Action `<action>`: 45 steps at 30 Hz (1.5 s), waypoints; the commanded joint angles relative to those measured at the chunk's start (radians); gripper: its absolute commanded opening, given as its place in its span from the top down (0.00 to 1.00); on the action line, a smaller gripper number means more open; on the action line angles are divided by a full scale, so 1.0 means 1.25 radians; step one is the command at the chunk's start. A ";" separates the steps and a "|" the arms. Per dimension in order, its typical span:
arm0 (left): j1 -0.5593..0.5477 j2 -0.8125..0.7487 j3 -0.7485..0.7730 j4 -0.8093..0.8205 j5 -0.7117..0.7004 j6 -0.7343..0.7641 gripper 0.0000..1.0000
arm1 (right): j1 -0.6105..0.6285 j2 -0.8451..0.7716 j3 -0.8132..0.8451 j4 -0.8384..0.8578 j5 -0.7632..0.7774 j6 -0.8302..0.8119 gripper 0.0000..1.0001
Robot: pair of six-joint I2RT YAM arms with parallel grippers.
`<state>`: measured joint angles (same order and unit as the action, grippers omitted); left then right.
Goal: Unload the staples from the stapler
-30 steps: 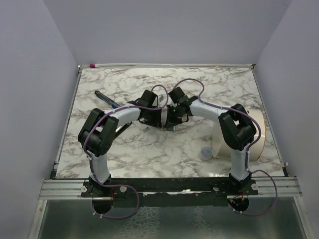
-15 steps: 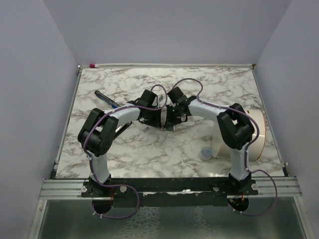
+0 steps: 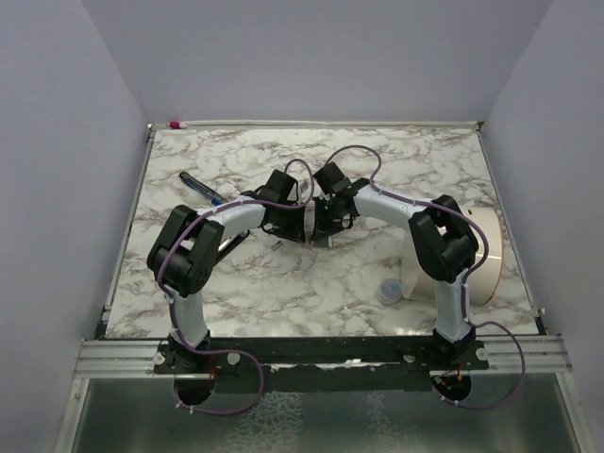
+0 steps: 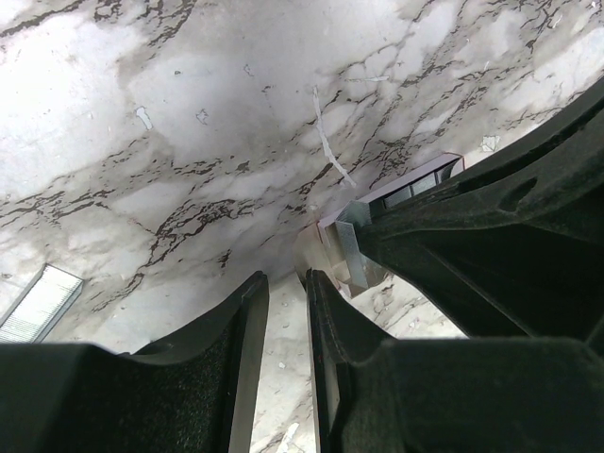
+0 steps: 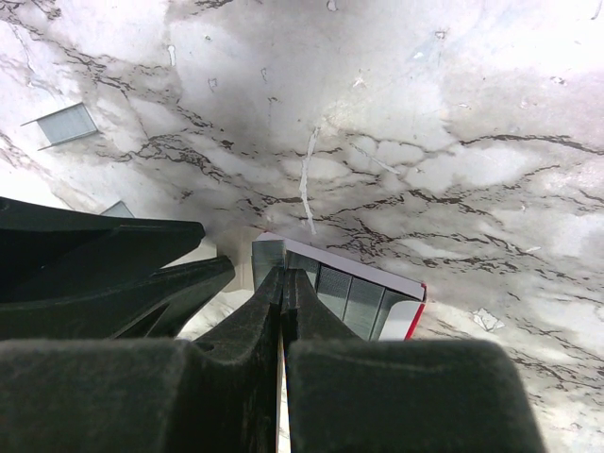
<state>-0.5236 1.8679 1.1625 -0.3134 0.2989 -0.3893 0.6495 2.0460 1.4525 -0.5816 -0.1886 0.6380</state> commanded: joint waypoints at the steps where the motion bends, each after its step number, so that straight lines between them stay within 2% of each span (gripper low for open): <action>1: -0.009 -0.025 -0.007 -0.010 0.014 0.034 0.73 | 0.029 0.022 0.033 -0.043 0.050 -0.014 0.99; 22: -0.010 -0.028 -0.007 -0.007 0.030 0.033 0.73 | 0.055 0.046 0.080 -0.110 0.090 -0.024 0.96; 45: -0.009 -0.035 -0.006 -0.006 0.039 0.033 0.73 | 0.061 0.040 0.090 -0.086 0.057 -0.040 0.90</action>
<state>-0.5171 1.8660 1.1618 -0.3241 0.3092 -0.3958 0.6834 2.0811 1.5494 -0.7048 -0.1131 0.6060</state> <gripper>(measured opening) 0.269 0.097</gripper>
